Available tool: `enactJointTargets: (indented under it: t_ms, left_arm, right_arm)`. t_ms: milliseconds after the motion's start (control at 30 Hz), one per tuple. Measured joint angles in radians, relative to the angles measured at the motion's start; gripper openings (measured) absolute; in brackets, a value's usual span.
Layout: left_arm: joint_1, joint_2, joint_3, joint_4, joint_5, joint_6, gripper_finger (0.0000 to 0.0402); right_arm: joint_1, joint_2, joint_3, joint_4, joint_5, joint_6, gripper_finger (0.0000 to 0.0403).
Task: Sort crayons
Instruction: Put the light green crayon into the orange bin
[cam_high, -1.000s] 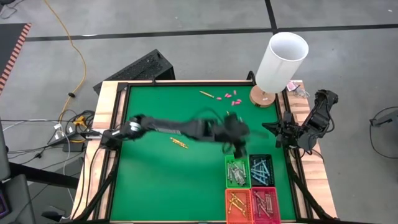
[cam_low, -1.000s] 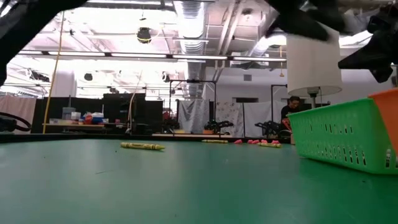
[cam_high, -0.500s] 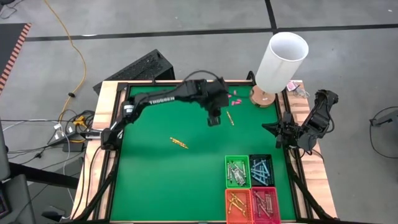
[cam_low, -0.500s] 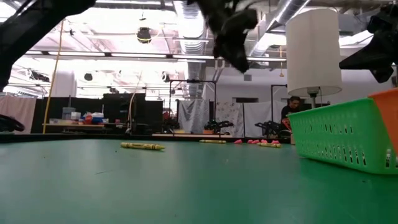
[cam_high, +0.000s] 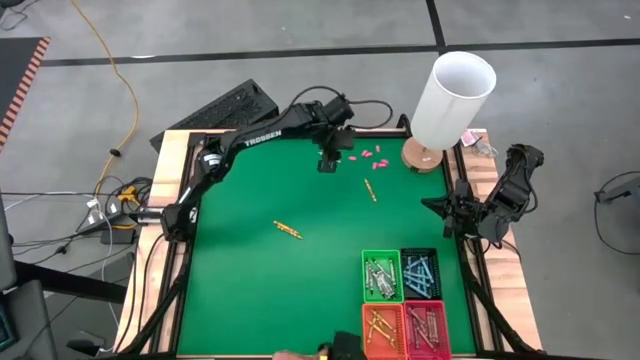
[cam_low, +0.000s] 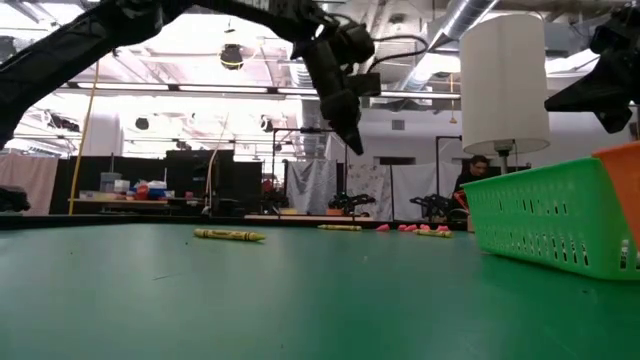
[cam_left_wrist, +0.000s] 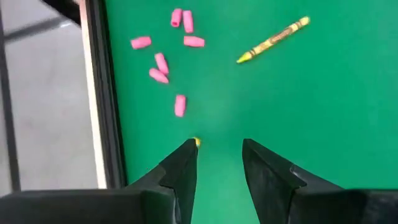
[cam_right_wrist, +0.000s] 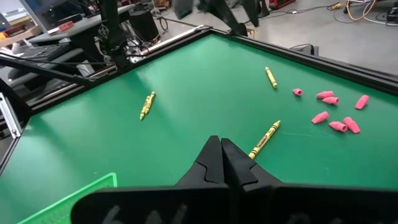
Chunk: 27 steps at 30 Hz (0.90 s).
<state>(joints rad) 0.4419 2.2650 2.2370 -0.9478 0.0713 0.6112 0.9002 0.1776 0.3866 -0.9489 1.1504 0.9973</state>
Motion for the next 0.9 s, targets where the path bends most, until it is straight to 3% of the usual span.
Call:
enactJointTargets:
  t_ms: [333, 900]
  left_arm:
    - [0.067, 0.122, -0.001, -0.029, 0.019, 0.204, 0.0119]
    - [0.157, 0.16, -0.001, 0.046, 0.091, 0.283, 0.0119]
  right_arm:
    - [0.0, 0.004, 0.0, -0.004, 0.024, -0.006, 0.0]
    - [0.0, 0.006, 0.0, -0.008, 0.056, -0.003, 0.0]
